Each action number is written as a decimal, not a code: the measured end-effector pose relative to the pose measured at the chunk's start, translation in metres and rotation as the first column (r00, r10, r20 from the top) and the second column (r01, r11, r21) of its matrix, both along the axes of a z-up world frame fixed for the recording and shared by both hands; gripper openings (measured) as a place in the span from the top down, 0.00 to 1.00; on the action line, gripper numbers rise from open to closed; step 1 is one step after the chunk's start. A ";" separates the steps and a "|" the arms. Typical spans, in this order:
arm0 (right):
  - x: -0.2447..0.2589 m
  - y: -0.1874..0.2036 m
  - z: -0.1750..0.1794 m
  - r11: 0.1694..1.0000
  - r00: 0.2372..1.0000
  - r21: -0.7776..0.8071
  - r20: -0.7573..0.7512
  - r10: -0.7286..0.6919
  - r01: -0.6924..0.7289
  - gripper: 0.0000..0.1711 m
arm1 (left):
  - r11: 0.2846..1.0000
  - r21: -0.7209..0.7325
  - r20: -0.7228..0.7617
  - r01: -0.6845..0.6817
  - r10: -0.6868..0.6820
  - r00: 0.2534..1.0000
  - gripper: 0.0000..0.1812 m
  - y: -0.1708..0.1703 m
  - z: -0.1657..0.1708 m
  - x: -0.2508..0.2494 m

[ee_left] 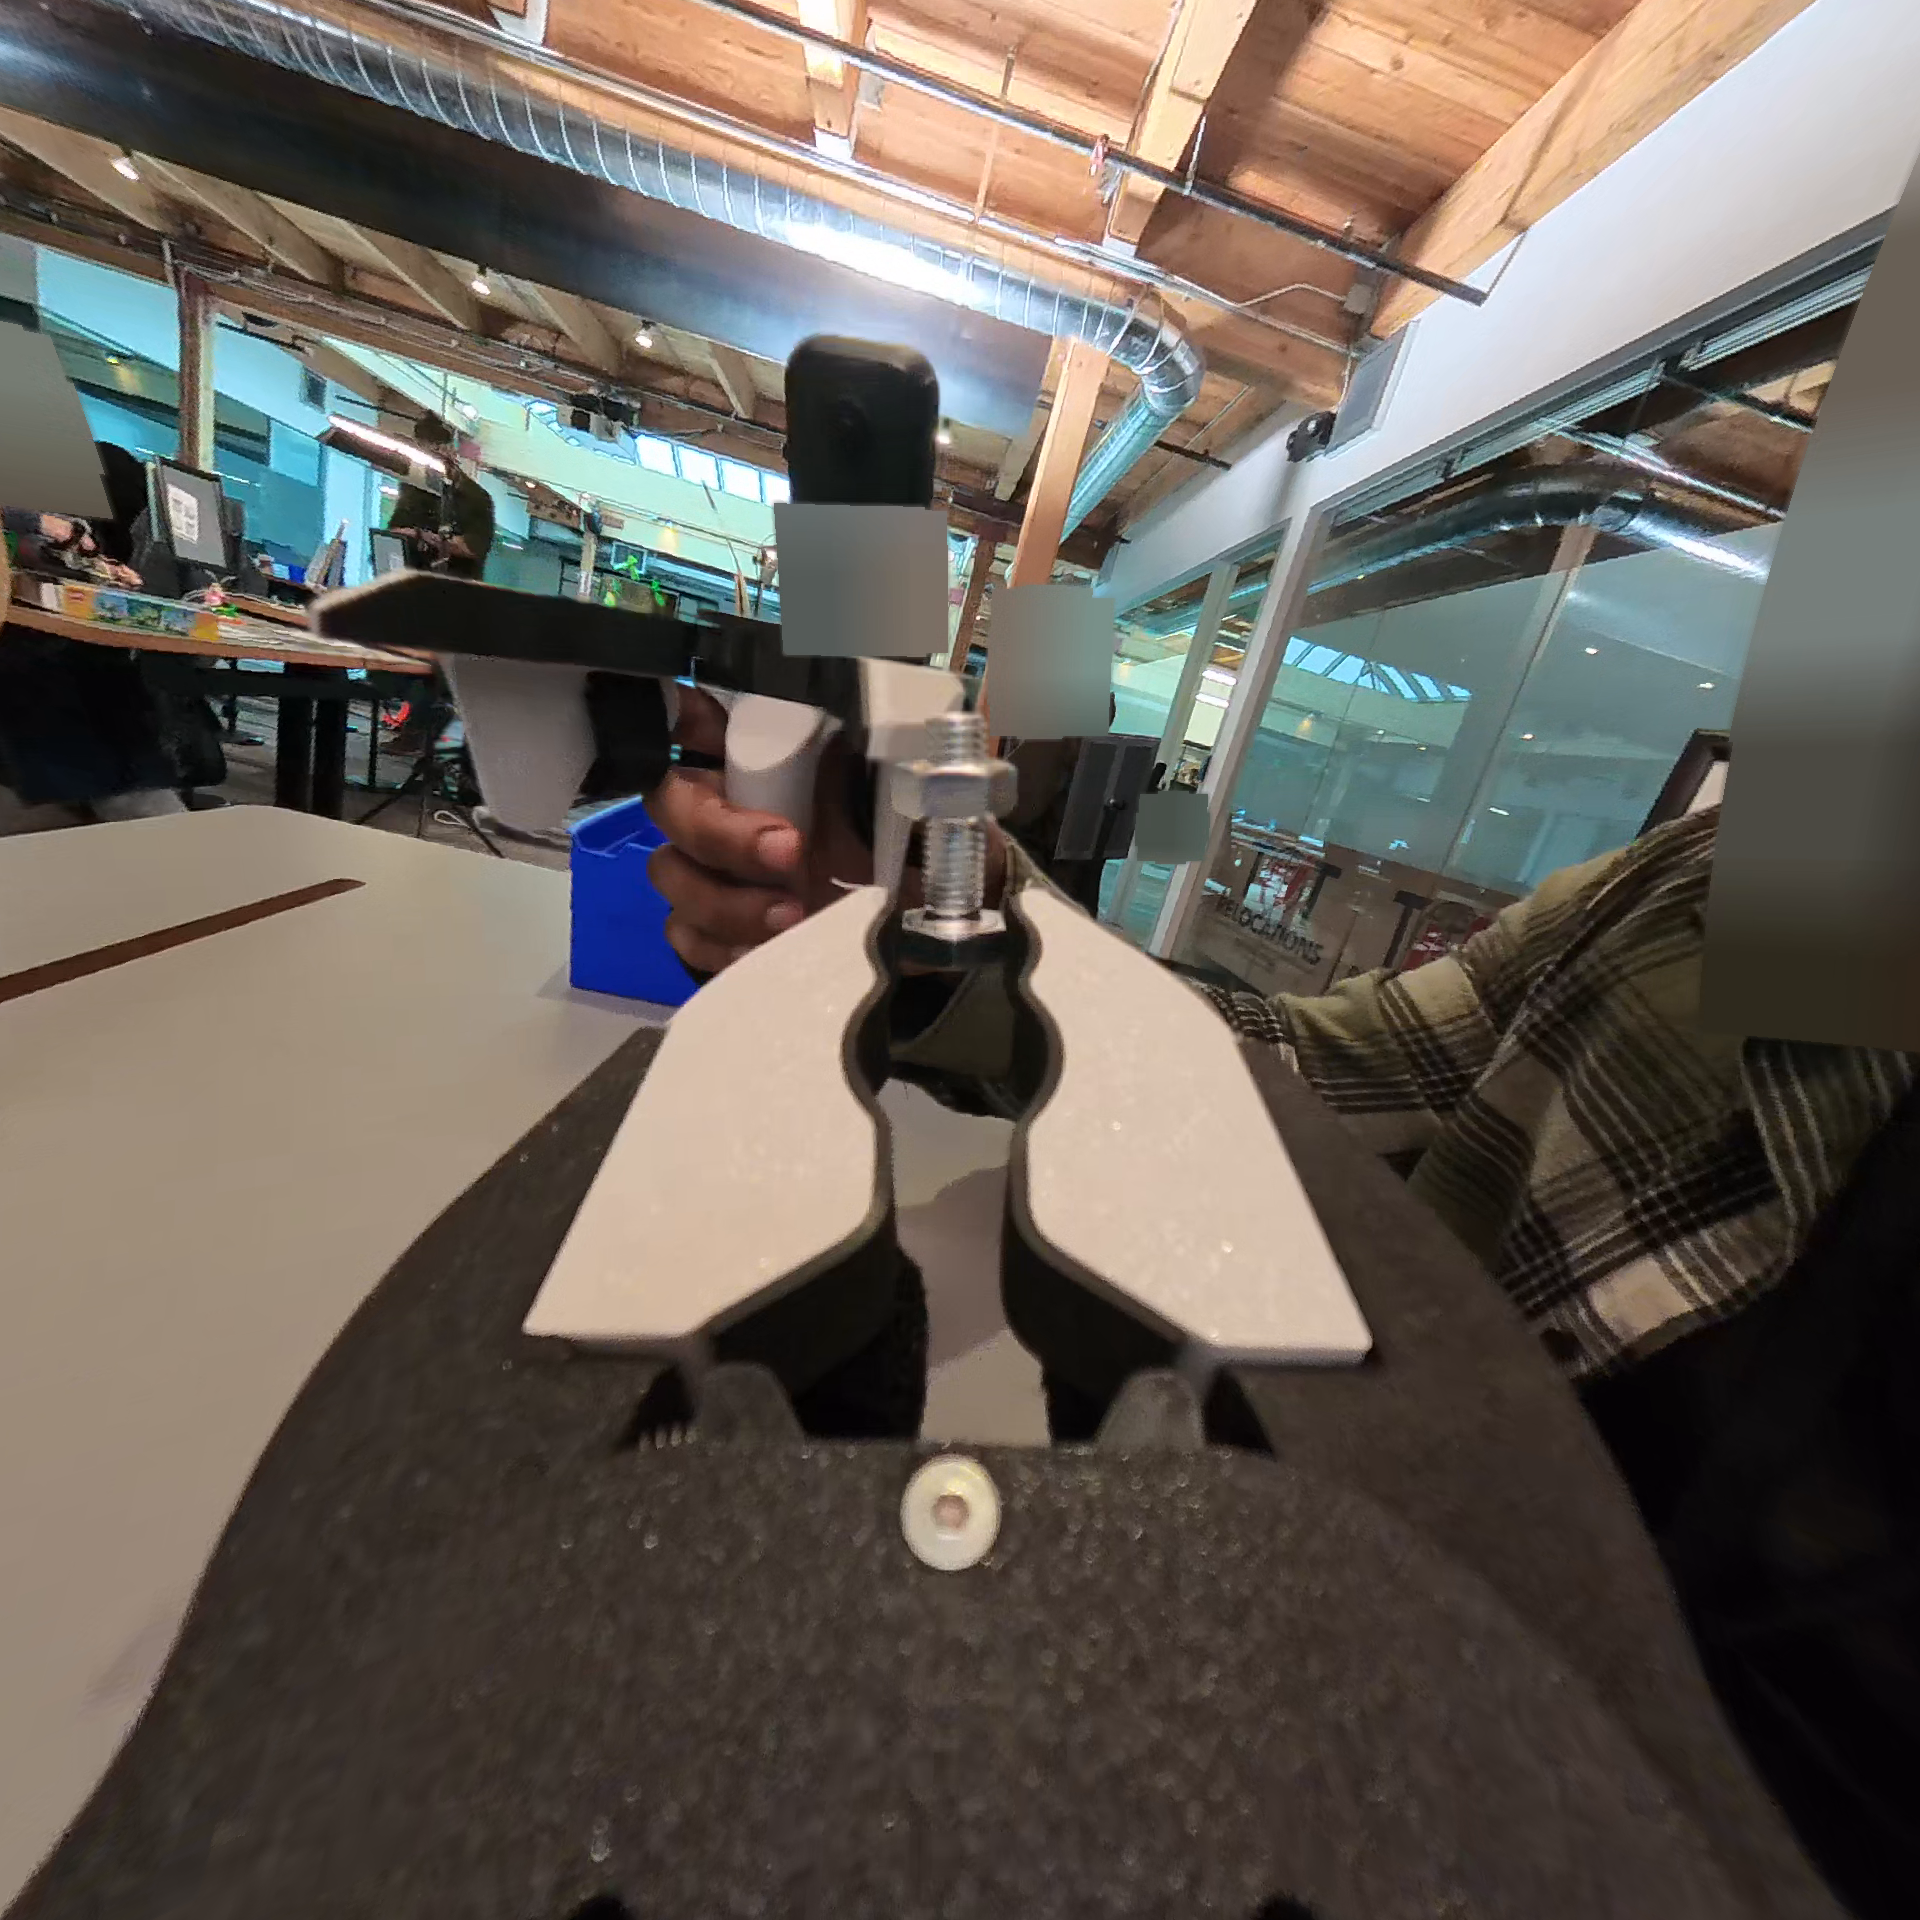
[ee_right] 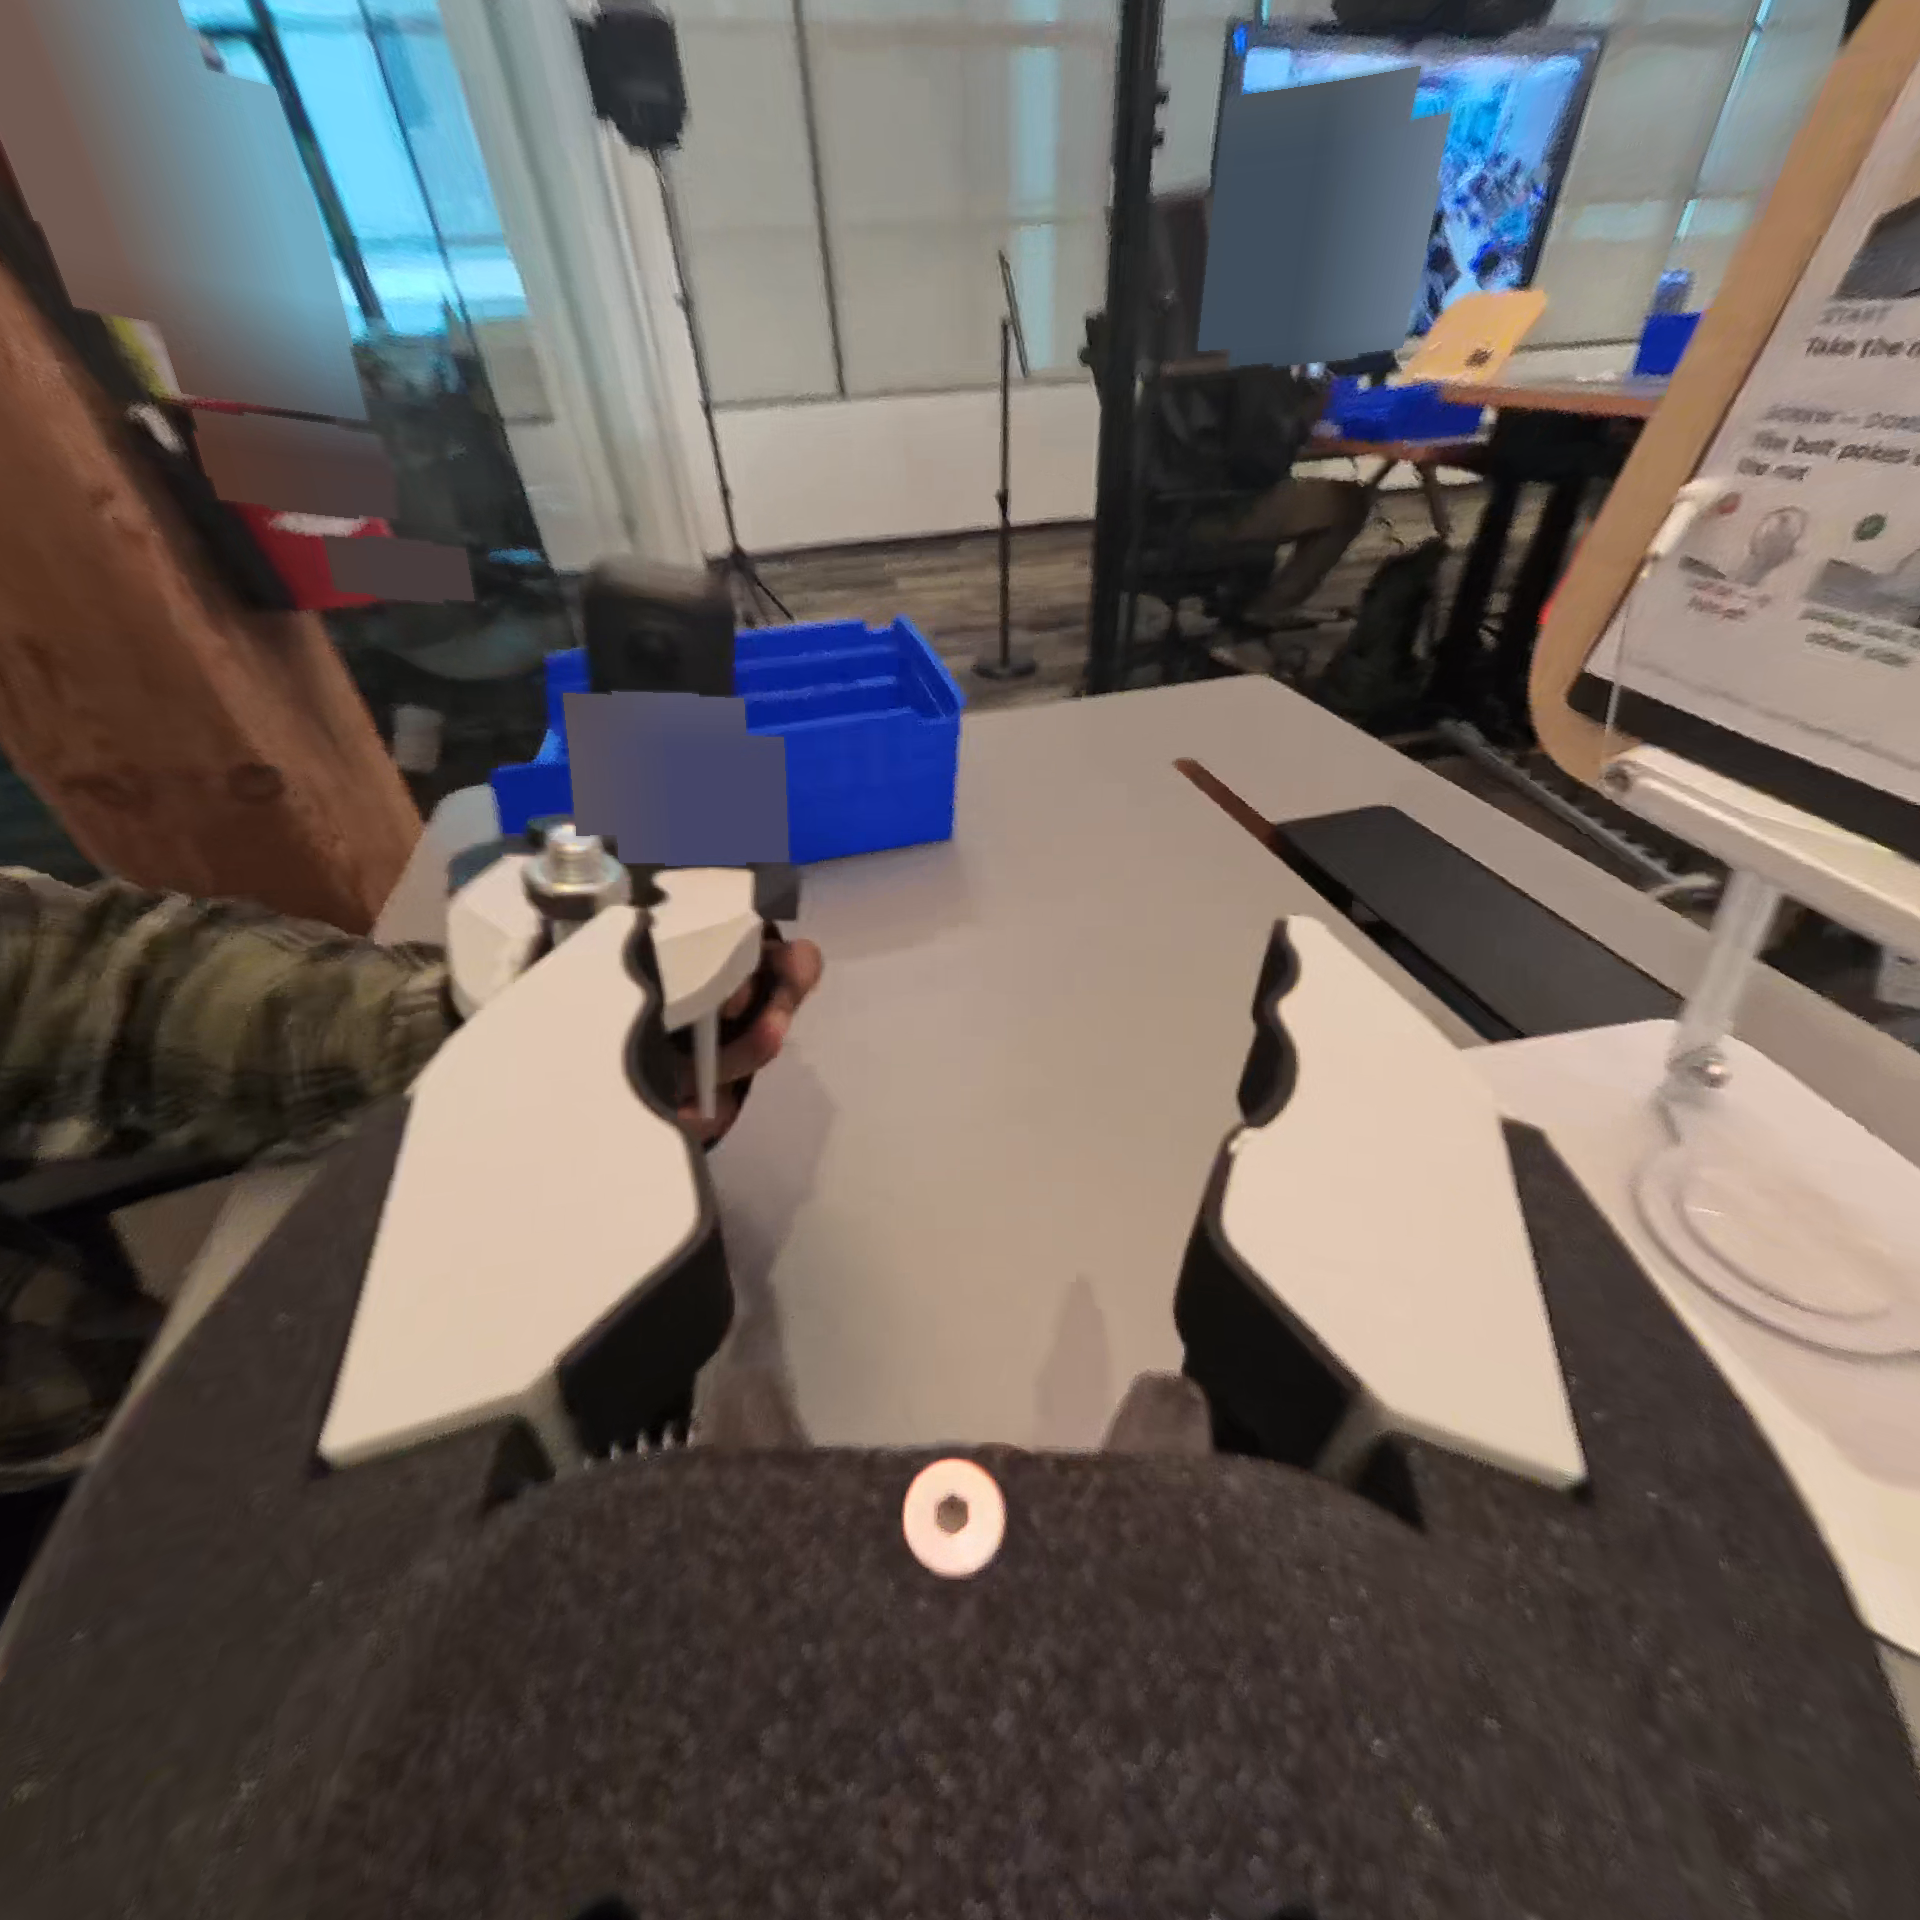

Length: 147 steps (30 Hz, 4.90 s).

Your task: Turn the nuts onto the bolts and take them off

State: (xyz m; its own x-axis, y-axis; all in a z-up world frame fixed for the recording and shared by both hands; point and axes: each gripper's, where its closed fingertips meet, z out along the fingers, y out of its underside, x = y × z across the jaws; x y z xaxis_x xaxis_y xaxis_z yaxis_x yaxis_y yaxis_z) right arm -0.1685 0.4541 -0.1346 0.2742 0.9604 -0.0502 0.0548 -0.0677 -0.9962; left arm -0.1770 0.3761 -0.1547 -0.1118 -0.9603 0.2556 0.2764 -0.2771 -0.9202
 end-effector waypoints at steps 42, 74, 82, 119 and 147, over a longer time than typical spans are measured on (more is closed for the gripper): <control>-0.014 -0.018 -0.003 0.997 0.996 0.001 0.040 0.083 -0.083 0.40 | 1.000 0.020 -0.021 0.001 -0.001 1.000 0.90 -0.003 -0.002 0.003; -0.018 -0.027 0.004 0.994 0.994 0.026 0.036 0.106 -0.107 0.39 | 0.999 0.042 -0.039 0.002 0.000 0.999 0.90 -0.006 -0.002 0.006; -0.020 -0.035 0.010 0.990 0.990 0.025 0.014 0.141 -0.141 0.40 | 0.999 0.041 -0.034 0.004 -0.002 0.999 0.90 -0.005 -0.002 0.005; -0.021 -0.036 0.012 0.997 0.995 0.030 0.072 0.070 -0.073 0.40 | 0.997 0.068 -0.044 -0.024 0.027 0.999 0.90 -0.005 0.001 0.005; -0.027 -0.055 0.004 0.994 0.982 -0.058 0.160 0.104 -0.096 0.67 | 0.976 0.119 -0.108 -0.183 0.196 0.975 0.90 0.013 -0.007 0.001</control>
